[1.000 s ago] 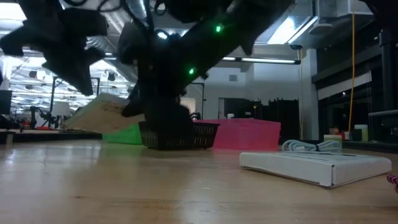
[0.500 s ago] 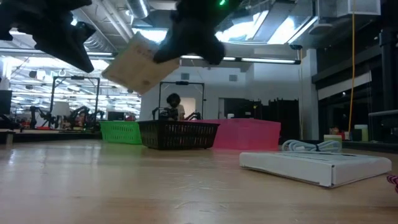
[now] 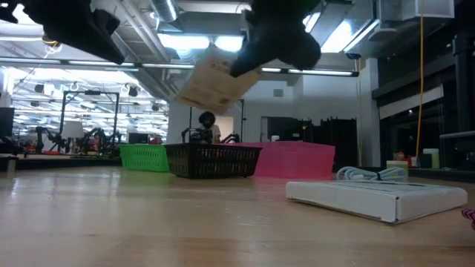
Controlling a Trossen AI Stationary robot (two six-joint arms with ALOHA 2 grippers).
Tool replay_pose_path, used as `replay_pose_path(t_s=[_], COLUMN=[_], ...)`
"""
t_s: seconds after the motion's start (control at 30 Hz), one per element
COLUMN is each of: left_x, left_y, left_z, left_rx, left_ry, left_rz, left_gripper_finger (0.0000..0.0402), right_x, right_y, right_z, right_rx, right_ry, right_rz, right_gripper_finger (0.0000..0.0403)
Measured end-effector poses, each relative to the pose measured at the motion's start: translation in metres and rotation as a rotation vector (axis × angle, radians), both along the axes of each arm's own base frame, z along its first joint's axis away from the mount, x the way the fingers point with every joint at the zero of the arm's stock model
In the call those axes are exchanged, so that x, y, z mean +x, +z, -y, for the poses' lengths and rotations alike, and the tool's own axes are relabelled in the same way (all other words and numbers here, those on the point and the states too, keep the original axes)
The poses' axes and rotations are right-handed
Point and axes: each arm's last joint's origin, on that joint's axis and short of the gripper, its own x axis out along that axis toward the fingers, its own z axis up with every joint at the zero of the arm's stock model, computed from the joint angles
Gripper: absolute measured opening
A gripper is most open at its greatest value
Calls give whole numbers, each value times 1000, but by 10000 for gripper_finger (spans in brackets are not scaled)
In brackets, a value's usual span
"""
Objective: Pick and place items into bin
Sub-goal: Put the left white card reader box into the red bin
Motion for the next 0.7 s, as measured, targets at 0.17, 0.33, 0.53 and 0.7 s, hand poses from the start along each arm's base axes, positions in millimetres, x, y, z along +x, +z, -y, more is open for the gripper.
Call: replay_pose_path(t_s=[0.17,0.33,0.53,0.7], left_x=[9,17,24,26], left_y=[-5,-12,-21,-25], left_z=[6,10,14,16], left_rx=[27,66,103,125], left_ry=[-57,-80,-100,-109], left_rz=[-10,-32,-60,-83], left_gripper_finger=[3,2,2,3], right_x=[-17,-23,-19,-13], right_y=[-11,-8,-5,-7], right_z=[6,13,43,81], right_rx=[-41,-45,-87,-92], right_ry=[-82,-111,-187,-239], right_rz=[22,45,17,-61], right_gripper_finger=[15,15,15,15])
